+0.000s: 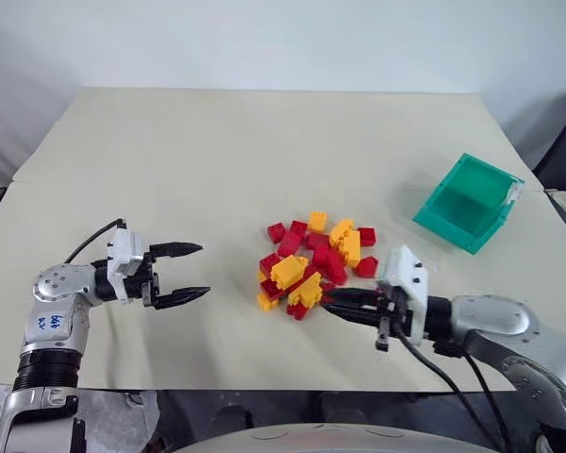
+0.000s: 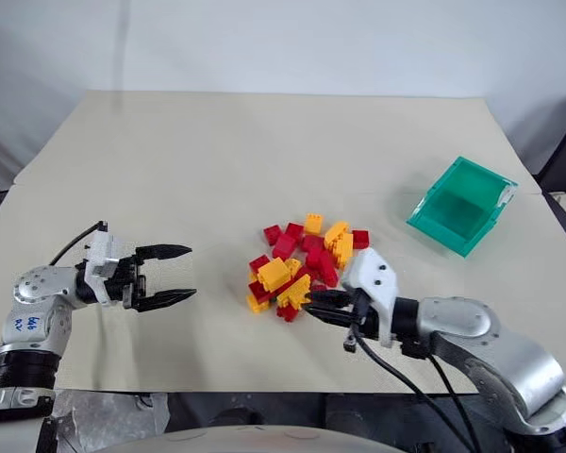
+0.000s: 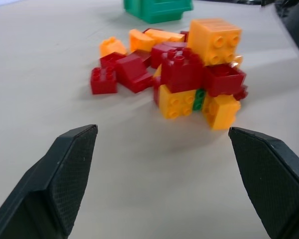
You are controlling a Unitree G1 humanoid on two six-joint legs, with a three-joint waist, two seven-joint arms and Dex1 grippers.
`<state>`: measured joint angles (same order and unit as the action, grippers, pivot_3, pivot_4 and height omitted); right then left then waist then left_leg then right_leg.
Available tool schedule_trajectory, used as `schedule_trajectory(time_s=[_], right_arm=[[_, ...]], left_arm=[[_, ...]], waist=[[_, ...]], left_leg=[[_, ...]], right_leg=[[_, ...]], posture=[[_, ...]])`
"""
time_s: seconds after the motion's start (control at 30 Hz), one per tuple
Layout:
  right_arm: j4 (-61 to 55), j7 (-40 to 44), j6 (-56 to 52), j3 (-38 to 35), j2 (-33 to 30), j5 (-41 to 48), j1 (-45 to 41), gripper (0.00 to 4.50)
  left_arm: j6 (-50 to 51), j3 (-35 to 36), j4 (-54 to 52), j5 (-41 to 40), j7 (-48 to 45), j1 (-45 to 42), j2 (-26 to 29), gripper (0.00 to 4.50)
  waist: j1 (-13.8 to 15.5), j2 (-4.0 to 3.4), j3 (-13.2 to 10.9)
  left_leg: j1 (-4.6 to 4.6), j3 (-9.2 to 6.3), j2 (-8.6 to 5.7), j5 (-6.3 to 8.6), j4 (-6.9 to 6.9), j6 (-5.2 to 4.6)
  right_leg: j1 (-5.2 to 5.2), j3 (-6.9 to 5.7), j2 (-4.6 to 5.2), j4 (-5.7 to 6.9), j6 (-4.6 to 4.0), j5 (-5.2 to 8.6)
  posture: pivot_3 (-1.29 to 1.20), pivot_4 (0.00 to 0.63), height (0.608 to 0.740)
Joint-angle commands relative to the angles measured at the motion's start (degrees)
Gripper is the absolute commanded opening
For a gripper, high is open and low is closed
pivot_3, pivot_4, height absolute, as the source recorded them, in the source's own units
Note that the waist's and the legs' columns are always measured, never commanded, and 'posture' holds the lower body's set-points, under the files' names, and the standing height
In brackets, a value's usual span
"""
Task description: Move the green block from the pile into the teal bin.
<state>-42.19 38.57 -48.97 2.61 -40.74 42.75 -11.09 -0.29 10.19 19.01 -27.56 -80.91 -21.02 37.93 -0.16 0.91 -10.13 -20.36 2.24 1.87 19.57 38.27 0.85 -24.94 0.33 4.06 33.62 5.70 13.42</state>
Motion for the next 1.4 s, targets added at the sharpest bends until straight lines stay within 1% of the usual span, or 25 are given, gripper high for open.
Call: schedule_trajectory(time_s=[0.03,0.13,0.23,0.33,0.43,0.6,0.67,0.83,1.0,1.1,1.17,1.4], right_arm=[[3.5,-1.3,-0.8,5.2,6.2,1.2,-5.0,0.02],[9.6,-3.0,-2.6,7.7,11.2,0.2,-9.2,0.02],[13.4,-4.7,-4.1,10.0,15.6,-0.1,-12.1,0.02],[17.1,-6.6,-6.6,11.9,20.0,-0.2,-14.9,0.02],[22.4,-6.9,-7.9,15.1,22.0,-3.3,-18.1,0.02],[28.8,-6.4,-2.8,17.6,21.0,-11.3,-20.6,0.02],[31.7,-7.3,-0.5,17.1,20.8,-14.4,-21.8,0.02],[35.3,-8.2,2.4,14.4,18.7,-19.0,-23.9,0.02],[34.5,-7.3,3.7,12.7,15.7,-22.5,-24.3,0.02],[28.1,-4.9,2.2,10.4,13.3,-20.5,-23.7,0.02],[24.4,-1.9,2.1,8.6,10.5,-18.7,-22.3,0.02],[19.0,8.5,3.0,1.1,0.7,-13.1,-18.0,0.02]], left_arm=[[3.2,0.5,-0.6,-5.5,-6.1,-1.7,-0.4,4.5],[5.0,0.7,-0.7,-7.2,-9.0,-1.6,-0.5,4.5],[4.2,0.7,-0.7,-6.9,-8.8,-1.2,-0.3,4.5],[3.9,1.1,-1.1,-7.1,-8.1,-0.6,0.0,4.5],[2.8,1.8,-1.1,-6.8,-7.3,0.2,0.2,4.5],[2.1,2.3,-1.5,-6.7,-6.0,0.9,-0.3,4.5],[1.8,2.3,-1.5,-6.5,-5.7,1.1,-0.6,4.5],[0.8,2.1,-1.1,-6.2,-5.0,0.9,-1.4,4.5],[0.0,1.7,-0.2,-5.7,-4.6,0.0,-2.1,4.5],[-0.6,1.5,0.7,-5.3,-4.6,-0.9,-2.5,4.5],[-0.7,1.5,1.1,-5.3,-4.8,-1.3,-2.7,4.5],[-1.0,1.1,2.4,-5.0,-5.7,-2.1,-3.0,4.5]], waist=[[-0.1,0.02,0.0],[-0.2,0.01,0.0],[-0.1,0.02,0.0],[-0.1,0.02,0.0],[-0.4,0.0,0.0],[-0.2,0.03,0.0],[-0.1,0.03,0.0],[0.0,0.04,0.0],[-0.1,0.03,0.0],[-0.1,-0.02,0.0],[-0.1,-0.03,0.0],[0.0,-0.03,0.0]], left_leg=[[-0.02,-0.01,0.01,0.0,0.01,0.0],[0.0,0.01,0.02,-0.01,0.05,-0.02],[-0.05,0.0,0.02,-0.02,0.05,-0.02],[-0.33,0.0,0.02,-0.03,0.1,-0.01],[-0.56,-0.01,0.05,-0.04,0.36,-0.01],[-0.76,-0.08,0.05,0.01,0.72,-0.08],[-0.75,-0.08,0.01,0.01,0.74,-0.09],[-0.75,-0.08,-0.01,0.0,0.77,-0.1],[-0.78,-0.07,0.0,0.01,0.76,-0.1],[-0.81,-0.07,0.02,0.01,0.76,-0.11],[-0.83,-0.08,0.03,0.01,0.76,-0.11],[-0.86,-0.06,0.0,0.04,0.76,-0.16]], right_leg=[[-0.02,0.0,-0.03,0.01,0.0,0.0],[-0.05,0.04,-0.09,0.13,0.0,0.0],[-0.13,0.03,-0.09,0.17,-0.01,0.0],[-0.43,0.04,-0.09,0.26,-0.01,0.0],[-0.6,0.02,-0.1,0.35,-0.01,0.0],[-0.62,-0.04,-0.08,0.39,0.01,-0.01],[-0.59,-0.04,-0.05,0.38,0.04,-0.02],[-0.57,-0.04,-0.03,0.4,0.08,-0.05],[-0.58,-0.03,-0.05,0.36,0.08,-0.05],[-0.62,-0.03,-0.07,0.37,0.08,-0.05],[-0.63,-0.03,-0.09,0.36,0.09,-0.05],[-0.61,-0.02,-0.07,0.25,0.13,-0.07]], posture=[[0.0,0.15,0.74],[0.0,0.15,0.74],[0.0,0.15,0.74],[0.0,0.15,0.74],[0.0,0.15,0.74],[0.0,0.15,0.74],[0.0,0.15,0.74],[0.0,0.15,0.74],[0.0,0.15,0.74],[0.0,0.15,0.74],[0.0,0.15,0.74],[0.0,0.15,0.74]])
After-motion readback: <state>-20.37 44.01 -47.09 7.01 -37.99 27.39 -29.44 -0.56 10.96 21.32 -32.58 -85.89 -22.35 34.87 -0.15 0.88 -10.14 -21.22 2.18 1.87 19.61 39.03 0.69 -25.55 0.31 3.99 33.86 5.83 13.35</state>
